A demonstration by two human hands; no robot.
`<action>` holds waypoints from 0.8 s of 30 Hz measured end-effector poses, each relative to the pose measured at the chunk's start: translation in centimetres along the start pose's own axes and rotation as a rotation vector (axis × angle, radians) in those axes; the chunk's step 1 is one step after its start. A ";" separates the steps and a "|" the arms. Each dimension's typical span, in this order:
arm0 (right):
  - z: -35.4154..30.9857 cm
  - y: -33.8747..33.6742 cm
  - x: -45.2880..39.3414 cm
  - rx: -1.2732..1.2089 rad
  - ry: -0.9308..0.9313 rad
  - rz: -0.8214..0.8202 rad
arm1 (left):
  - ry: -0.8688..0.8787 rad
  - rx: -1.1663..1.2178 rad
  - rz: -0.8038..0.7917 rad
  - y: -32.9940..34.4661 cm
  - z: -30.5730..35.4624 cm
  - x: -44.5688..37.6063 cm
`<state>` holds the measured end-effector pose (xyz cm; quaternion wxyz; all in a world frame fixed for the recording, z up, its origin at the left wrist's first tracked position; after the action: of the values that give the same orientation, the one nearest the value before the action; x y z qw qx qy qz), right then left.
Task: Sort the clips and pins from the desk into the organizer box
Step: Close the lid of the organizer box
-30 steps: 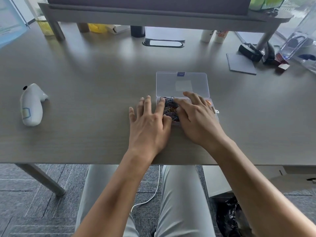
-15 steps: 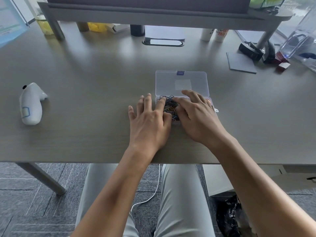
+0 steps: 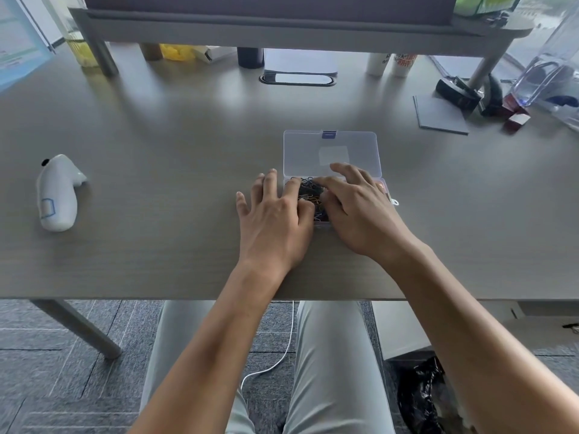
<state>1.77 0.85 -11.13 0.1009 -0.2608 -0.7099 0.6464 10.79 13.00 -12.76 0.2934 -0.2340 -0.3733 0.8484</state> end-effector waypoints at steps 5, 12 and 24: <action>0.1 -0.1 -0.4 0.013 -0.004 -0.011 | -0.016 0.015 -0.028 -0.2 0.3 -0.2; 2.3 -1.2 0.1 -0.114 0.125 0.135 | -0.042 0.231 0.060 -0.7 0.4 -0.5; 6.5 -1.3 -2.8 -0.702 0.529 0.146 | -0.232 0.630 0.163 1.7 2.8 -4.4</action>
<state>0.69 -6.15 -10.26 0.1384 -0.4851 -0.8158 0.2828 11.68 7.66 -11.57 0.2382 -0.0629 -0.1039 0.9636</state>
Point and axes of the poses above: each hand's wrist, its own x-axis away from the middle knuckle, its own y-axis out of the palm, z = x × y, the point moved 3 cm from there along -x, towards the middle knuckle, and after that the axes turned 13 degrees about x, right-handed, at the moved point
